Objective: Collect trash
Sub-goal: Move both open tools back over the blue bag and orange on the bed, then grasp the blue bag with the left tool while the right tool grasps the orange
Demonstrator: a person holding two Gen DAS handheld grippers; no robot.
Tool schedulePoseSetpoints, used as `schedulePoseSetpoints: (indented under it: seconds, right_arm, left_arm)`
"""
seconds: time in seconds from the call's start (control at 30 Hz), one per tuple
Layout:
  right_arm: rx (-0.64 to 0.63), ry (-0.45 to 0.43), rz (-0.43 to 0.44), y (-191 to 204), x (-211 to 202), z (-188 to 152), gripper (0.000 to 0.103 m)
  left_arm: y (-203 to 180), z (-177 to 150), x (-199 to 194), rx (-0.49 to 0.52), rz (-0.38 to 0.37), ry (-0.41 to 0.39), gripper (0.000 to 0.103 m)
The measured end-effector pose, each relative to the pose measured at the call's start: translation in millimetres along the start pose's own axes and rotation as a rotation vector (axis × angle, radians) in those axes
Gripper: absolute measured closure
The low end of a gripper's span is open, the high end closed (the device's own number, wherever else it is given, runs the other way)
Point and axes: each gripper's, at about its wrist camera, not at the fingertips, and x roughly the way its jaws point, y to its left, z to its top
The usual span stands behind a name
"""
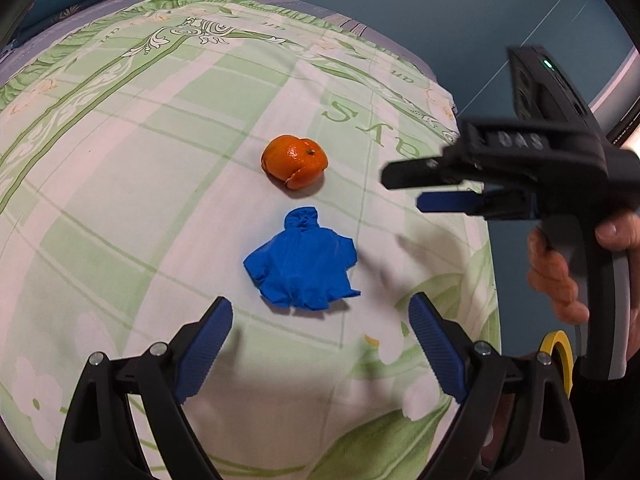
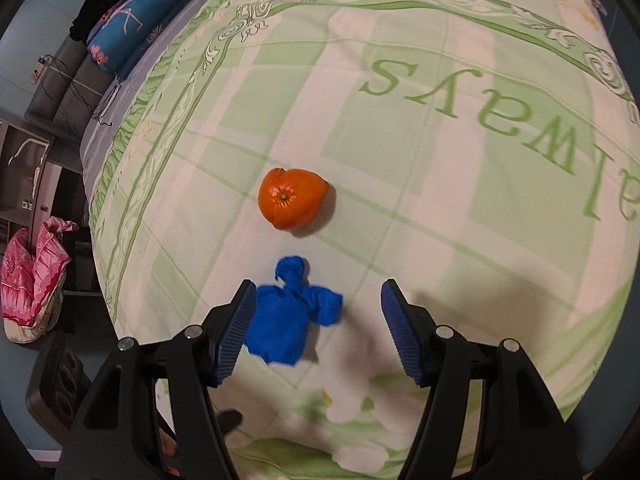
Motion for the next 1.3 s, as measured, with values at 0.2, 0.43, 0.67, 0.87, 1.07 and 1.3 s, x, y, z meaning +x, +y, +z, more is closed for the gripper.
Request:
schedulePoseSetpoints:
  seconds: [0.2, 0.43, 0.67, 0.87, 1.07, 1.3]
  right_arm:
    - [-0.011, 0.052, -0.019, 12.0, 30.8, 31.3, 0.042]
    - [-0.019, 0.08, -0.065, 25.9, 54.2, 53.4, 0.042]
    - [-0.038, 0.099, -0.127, 34.5, 70.4, 61.7, 0.043]
    - [-0.031, 0.108, -0.133, 36.8, 80.3, 65.7, 0.044]
    - [-0.044, 0.118, -0.129, 44.0, 88.7, 66.9, 0.049]
    - [-0.062, 0.139, -0.133, 49.1, 100.5, 67.8, 0.059]
  left_arm:
    - [2.4, 6.6, 12.2, -0.003, 0.005, -0.003, 0.017]
    - [4.5, 12.5, 25.7, -0.004, 0.008, 0.006, 0.021]
    - [3.0, 14.5, 39.0, -0.003, -0.006, 0.031, 0.03]
    - [0.6, 15.0, 48.7, 0.005, -0.004, 0.041, 0.044]
    - [-0.7, 14.7, 58.9, 0.002, -0.002, 0.055, 0.063]
    - [2.7, 11.4, 57.8, -0.012, -0.02, 0.047, 0.076]
